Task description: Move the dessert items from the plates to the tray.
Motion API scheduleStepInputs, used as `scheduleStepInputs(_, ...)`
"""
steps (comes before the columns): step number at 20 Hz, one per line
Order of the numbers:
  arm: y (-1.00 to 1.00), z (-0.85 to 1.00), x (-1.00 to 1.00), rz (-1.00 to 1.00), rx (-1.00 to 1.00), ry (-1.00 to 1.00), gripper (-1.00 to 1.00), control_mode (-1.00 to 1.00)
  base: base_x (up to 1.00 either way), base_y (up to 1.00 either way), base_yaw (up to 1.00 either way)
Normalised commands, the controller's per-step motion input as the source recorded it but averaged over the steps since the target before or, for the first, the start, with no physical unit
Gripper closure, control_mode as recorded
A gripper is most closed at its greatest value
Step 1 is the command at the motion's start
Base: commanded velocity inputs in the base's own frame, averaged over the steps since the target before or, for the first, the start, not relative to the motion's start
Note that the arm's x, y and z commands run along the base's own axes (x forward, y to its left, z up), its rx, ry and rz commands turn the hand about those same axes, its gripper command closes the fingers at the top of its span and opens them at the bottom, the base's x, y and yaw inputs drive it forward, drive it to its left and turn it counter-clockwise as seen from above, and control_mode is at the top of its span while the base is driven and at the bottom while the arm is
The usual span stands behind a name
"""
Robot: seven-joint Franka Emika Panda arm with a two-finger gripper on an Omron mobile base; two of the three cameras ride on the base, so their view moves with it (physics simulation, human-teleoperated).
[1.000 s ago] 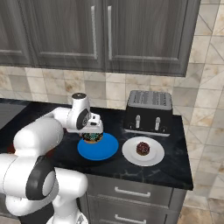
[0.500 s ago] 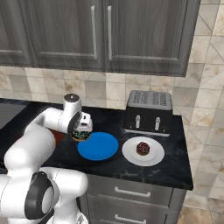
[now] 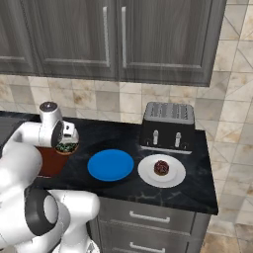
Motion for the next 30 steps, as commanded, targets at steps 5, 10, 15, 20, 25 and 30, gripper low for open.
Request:
scheduleStepInputs(5,0.84,0.03,0.06,0.07,-0.03,0.06,1.0,-1.0,0.0,0.0,0.0)
scheduleStepInputs(10,0.46,-0.05,0.18,0.05,-0.02,0.09,1.0,-1.0,0.0,0.0,0.0)
scheduleStepInputs(15,0.3,-0.17,0.37,0.02,-0.02,0.09,1.0,-1.0,0.0,0.0,0.0)
scheduleStepInputs(20,0.42,-0.09,0.39,0.0,-0.02,0.06,1.0,-1.0,0.0,0.0,0.0)
scheduleStepInputs(25,0.32,-0.1,0.29,0.0,-0.02,0.04,1.0,-1.0,0.0,0.0,0.0)
scheduleStepInputs(30,0.2,-0.11,0.3,0.0,-0.04,0.04,1.0,-1.0,0.0,0.0,0.0)
